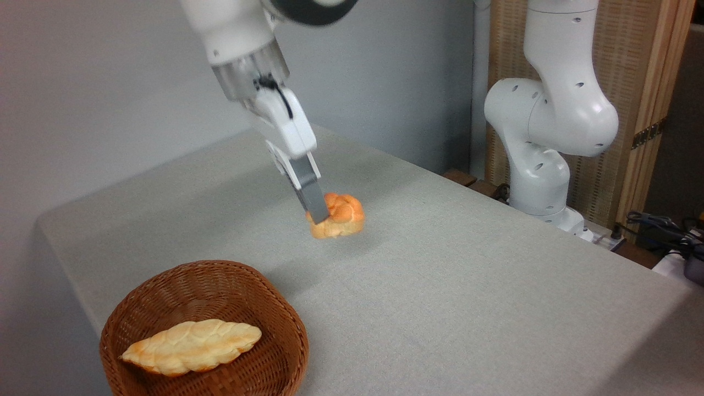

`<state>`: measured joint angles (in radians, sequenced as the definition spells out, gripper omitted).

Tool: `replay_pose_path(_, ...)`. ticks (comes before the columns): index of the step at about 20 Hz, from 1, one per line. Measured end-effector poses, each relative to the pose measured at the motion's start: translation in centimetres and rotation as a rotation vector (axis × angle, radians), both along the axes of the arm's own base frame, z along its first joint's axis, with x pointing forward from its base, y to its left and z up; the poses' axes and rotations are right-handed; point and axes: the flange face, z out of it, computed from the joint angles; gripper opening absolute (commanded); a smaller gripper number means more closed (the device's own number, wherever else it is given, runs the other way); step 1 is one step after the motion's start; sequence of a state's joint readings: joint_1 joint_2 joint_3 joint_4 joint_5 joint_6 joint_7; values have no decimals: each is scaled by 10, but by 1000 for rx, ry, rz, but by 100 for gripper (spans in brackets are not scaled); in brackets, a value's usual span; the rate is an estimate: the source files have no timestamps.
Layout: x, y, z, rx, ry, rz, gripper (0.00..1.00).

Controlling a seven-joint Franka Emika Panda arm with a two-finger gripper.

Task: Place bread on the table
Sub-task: 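Lift the bun out of the basket and carry it over the table, then lower the bun onto the table surface beside the basket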

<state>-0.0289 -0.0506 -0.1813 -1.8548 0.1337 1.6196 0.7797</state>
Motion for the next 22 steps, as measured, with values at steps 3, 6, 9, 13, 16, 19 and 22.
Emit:
replay_pose_path(3, -6, -17, -29, 2, 19, -41, 100)
replay_pose_path(6, -7, -26, -51, -34, -1, -52, 100)
replay_pose_path(9, -5, -27, -55, -55, -23, -49, 100)
replay_pose_path(13, -2, -28, -56, -60, -34, -51, 100)
replay_pose_path(16, 0, -29, -57, -63, -41, -52, 100)
replay_pose_path(19, 1, -30, -60, -65, -44, -55, 100)
replay_pose_path(22, 4, -31, -57, -72, -61, -50, 100)
